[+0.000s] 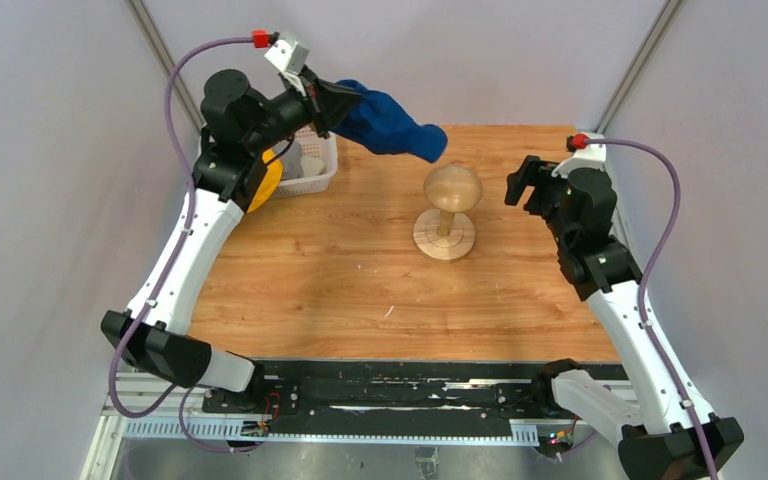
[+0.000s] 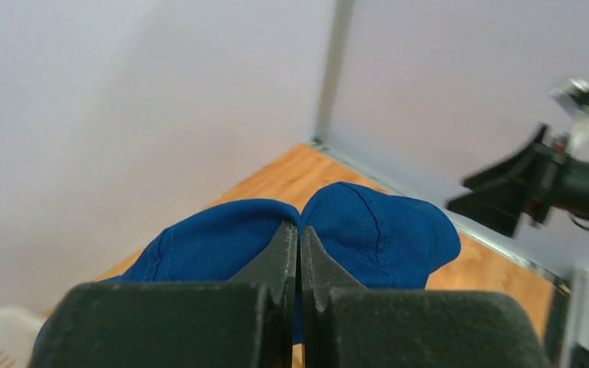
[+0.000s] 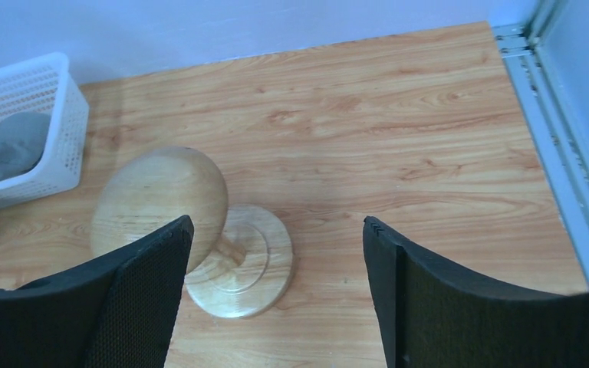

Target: Stack the hats

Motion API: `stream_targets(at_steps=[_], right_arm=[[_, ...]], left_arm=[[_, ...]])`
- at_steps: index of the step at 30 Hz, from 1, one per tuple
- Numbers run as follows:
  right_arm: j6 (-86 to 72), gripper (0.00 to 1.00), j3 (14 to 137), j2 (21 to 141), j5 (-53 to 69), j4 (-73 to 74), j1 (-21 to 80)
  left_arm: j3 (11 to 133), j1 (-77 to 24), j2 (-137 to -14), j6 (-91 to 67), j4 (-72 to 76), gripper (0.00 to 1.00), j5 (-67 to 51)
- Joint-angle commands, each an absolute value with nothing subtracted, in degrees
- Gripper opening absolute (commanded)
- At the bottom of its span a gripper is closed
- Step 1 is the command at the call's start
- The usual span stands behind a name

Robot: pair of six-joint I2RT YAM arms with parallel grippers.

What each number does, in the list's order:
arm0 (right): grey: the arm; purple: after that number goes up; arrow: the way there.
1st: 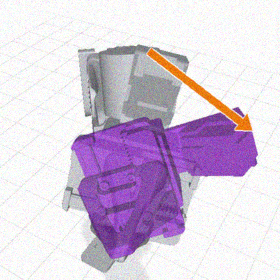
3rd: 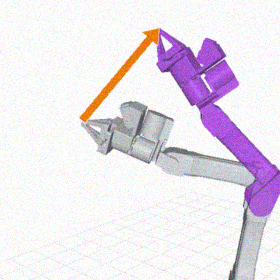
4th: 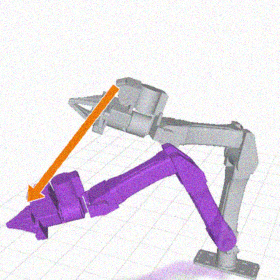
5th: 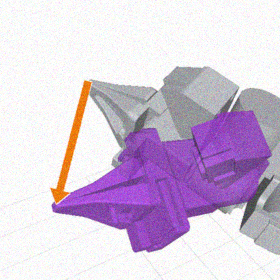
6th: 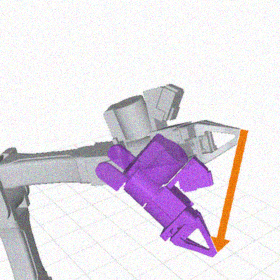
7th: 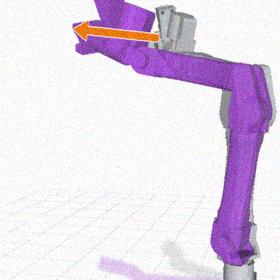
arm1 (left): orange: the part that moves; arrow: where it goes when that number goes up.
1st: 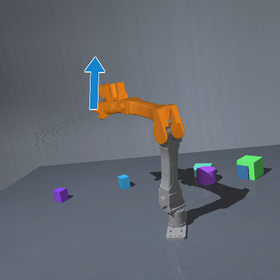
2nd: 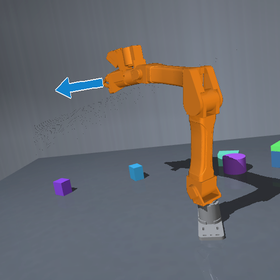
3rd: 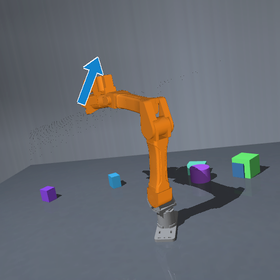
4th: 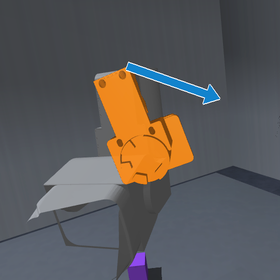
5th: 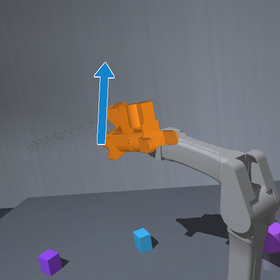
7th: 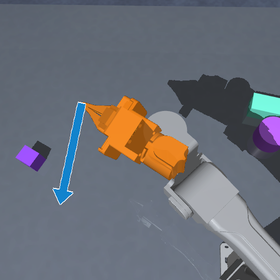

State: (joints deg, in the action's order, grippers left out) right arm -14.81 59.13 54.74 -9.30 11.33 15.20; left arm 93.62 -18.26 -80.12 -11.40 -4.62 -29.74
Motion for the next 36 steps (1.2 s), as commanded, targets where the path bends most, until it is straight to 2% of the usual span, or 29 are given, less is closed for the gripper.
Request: stream_targets(at_steps=[1,9,18,23,25,29,31,36], right_arm=[[-12.93,0.82,59.58,51.94,-14.97,13.25,13.42],[-12.28,0.91,60.24,48.26,-18.33,15.82,10.45],[-11.97,0.92,59.5,44.99,-18.79,16.37,9.25],[-11.94,0.93,59.1,44.74,-18.63,16.44,9.11],[-11.95,0.93,59.06,44.74,-18.44,16.36,9.09],[-12.25,0.93,59.02,44.65,-18.0,16.43,9.09],[-12.59,0.93,58.99,44.75,-17.47,16.37,8.99],[-12.83,0.93,58.79,44.92,-16.86,16.11,9.01]], left_arm=[[96.68,-20.92,-84.86,-12.21,1.11,0.0,-48.22],[104.2,-26.11,-95.15,-10.2,1.28,0.0,-62.93],[110.29,-27.69,-103.16,-12.04,1.41,0.0,-69.09],[109.88,-27.53,-102.41,-12.81,1.21,0.0,-69.78],[110.94,-27.4,-101.61,-7.95,-5.96,0.0,-68.44],[120.68,-27.59,-102.25,12.65,-35.04,0.0,-59.06],[122.41,-27.67,-102.53,15.58,-39.61,0.0,-57.48],[118.48,-27.67,-100.26,17.31,-39.95,0.0,-54.52]])
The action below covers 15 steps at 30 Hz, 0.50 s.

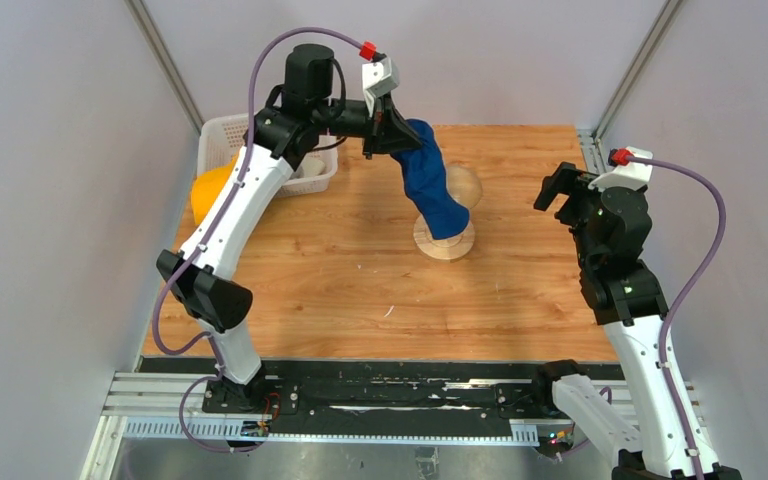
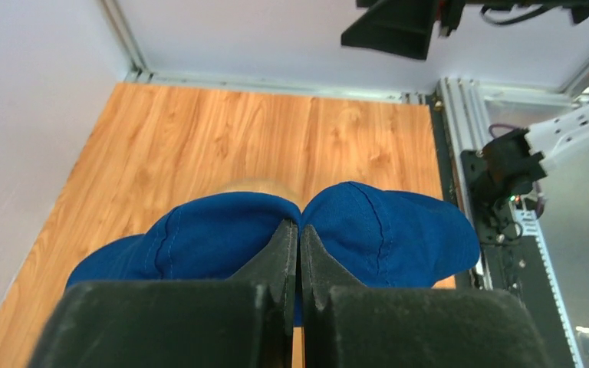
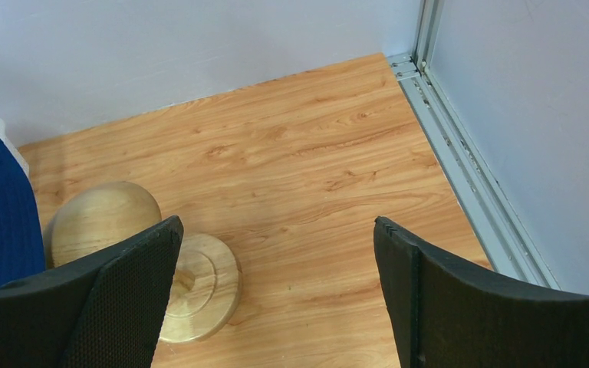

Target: Stack the hats

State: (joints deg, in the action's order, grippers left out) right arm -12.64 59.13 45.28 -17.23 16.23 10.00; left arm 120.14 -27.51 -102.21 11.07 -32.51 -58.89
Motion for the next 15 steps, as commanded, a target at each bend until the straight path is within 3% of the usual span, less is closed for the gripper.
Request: stream_targets(at_steps=[1,15], right_arm=[[-12.82,0.93,58.75,44.91,-16.85,16.14,9.01],[-12.76,0.93,58.25,45.09,-16.61,15.61,8.98]], left_arm=[[117.94,-27.66,-99.98,17.67,-39.92,0.0,-54.16],[113.24,-28.3,-101.35,17.0,-34.06,0.0,-55.05]])
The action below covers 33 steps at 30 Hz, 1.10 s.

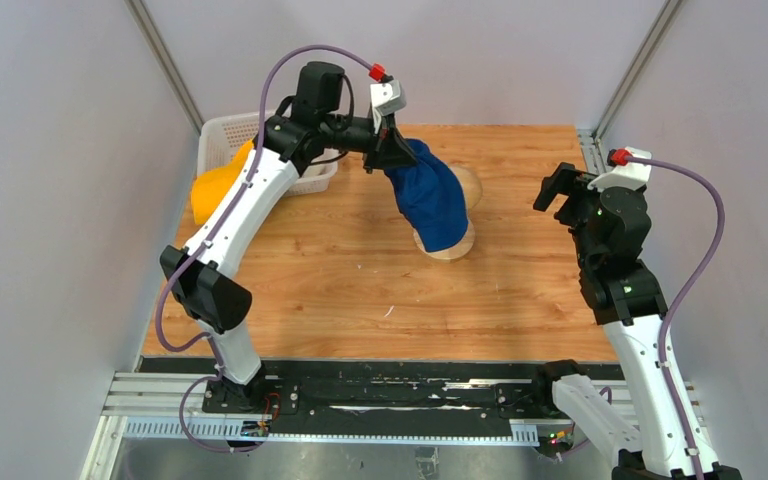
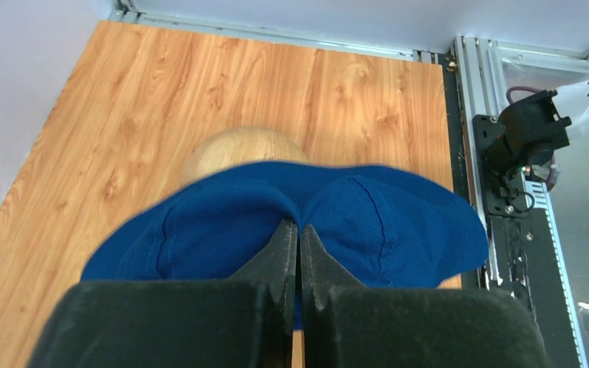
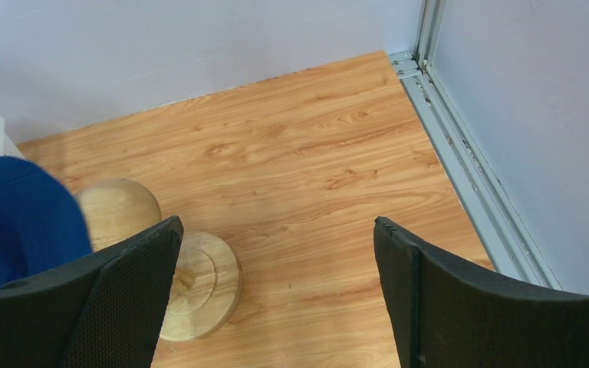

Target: Stack the hats

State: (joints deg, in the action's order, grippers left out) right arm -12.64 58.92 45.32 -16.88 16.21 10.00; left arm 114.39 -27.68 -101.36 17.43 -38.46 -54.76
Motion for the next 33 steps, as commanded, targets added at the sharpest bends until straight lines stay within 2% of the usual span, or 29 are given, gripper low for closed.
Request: stream_targets(at_steps=[1,7,21,29,30,32,33], right_arm=[[-12.75,0.93,58.3,45.09,-16.63,15.56,9.04],[-12.76,0.93,58.33,45.09,-16.59,15.6,9.03],[-12.23,0.93,58.01,45.44,-16.72,15.16,8.99],[-12.29,0.93,57.6,45.77,-16.47,14.95,8.92],[-12.29,0.93,57.58,45.83,-16.4,14.9,8.96],[-12.3,0.93,57.57,46.08,-16.08,14.83,8.96],[-12.43,0.93,57.57,46.28,-15.89,14.81,8.93]], left_arm=[[112.54,-28.3,-101.01,16.23,-32.44,0.0,-55.14],[108.73,-28.38,-99.27,11.86,-24.5,0.0,-55.73],[120.76,-33.57,-113.12,8.54,-24.6,0.0,-55.4],[121.27,-36.79,-118.2,8.82,-25.06,0.01,-51.77],[121.22,-36.92,-118.35,8.68,-25.43,0.07,-50.26],[120.88,-36.99,-117.91,9.41,-27.25,0.33,-46.95],[120.04,-37.1,-117.18,9.97,-27.82,0.42,-43.8]])
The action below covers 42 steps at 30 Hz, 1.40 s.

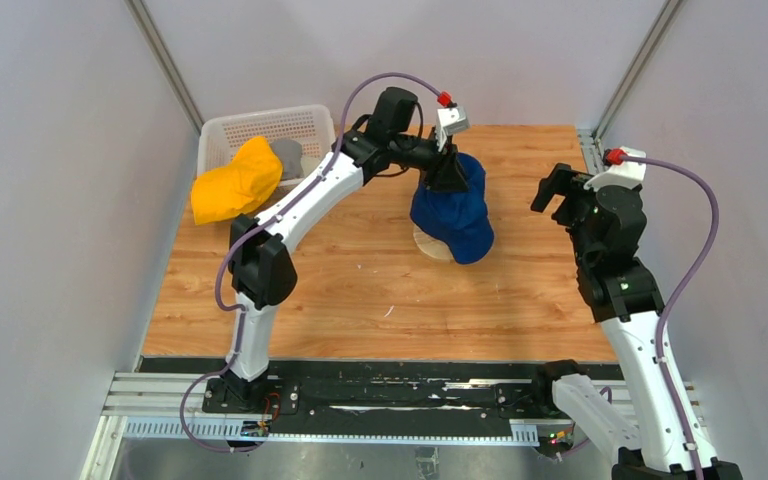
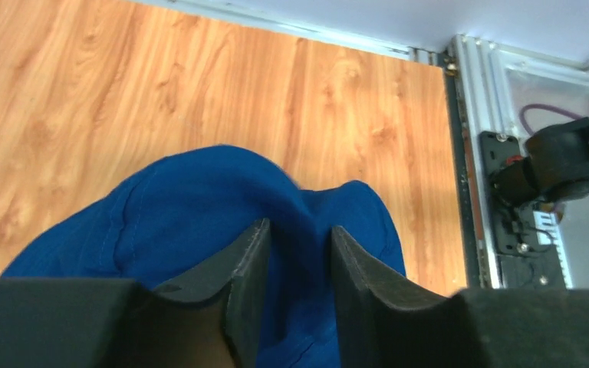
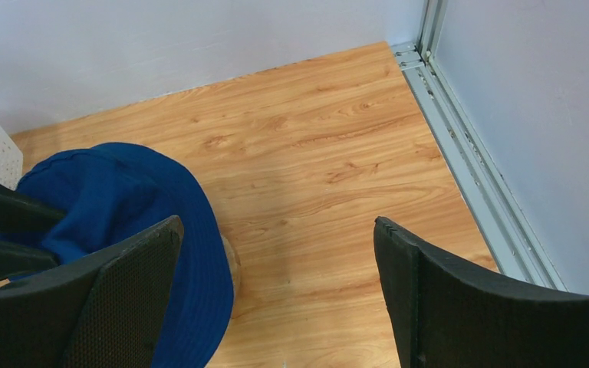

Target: Stack the hats

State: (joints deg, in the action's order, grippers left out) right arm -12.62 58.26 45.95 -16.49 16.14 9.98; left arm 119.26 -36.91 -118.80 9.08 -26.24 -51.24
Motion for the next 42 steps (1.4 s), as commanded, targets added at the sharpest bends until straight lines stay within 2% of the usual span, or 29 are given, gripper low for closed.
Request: stream_targets(at_steps=[1,3,6,11,17,20,23,27,32,37,42], right_arm=[[-12.52,0.93,57.46,46.43,-15.6,14.7,8.96],[-12.8,0.93,57.39,46.98,-14.76,14.35,8.94],[-13.36,0.93,57.14,48.13,-12.79,13.62,8.92],[-13.97,0.93,57.02,50.4,-9.45,12.59,8.89],[-14.66,0.92,56.6,52.04,-5.23,10.98,8.96],[-14.82,0.91,56.44,52.29,-3.71,10.39,8.91],[-15.03,0.91,56.34,52.29,-3.3,10.12,8.96],[-15.37,0.91,56.42,52.22,-2.63,9.9,8.96],[-15.56,0.91,56.22,51.82,-2.29,9.84,8.91],[-15.58,0.91,56.1,50.97,-2.2,10.09,8.96],[-15.43,0.91,55.99,50.79,-2.45,10.27,8.94]], left_arm=[[118.94,-37.16,-116.11,10.19,-27.81,0.5,-41.45],[115.82,-37.18,-113.52,10.26,-26.87,0.69,-37.7],[110.43,-37.18,-108.8,9.08,-22.98,0.77,-31.68],[98.56,-37.09,-99.55,5.62,-12.35,0.8,-18.1],[78.83,-37.03,-88.77,0.76,4.53,0.86,-7.18],[74.14,-36.57,-84.72,-0.41,5.93,0.9,1.29],[71.02,-34.01,-81.04,-3.66,4.73,0.98,12.52],[70.11,-27.85,-78.82,-10.3,-1.54,0.97,21.81],[68.73,-24.68,-78.77,-10.83,-6.56,0.92,37.0],[67.93,-20.12,-80.83,-12.81,-8.65,0.85,36.74],[67.97,-16.09,-84.1,-13.79,-10.51,0.85,35.69]])
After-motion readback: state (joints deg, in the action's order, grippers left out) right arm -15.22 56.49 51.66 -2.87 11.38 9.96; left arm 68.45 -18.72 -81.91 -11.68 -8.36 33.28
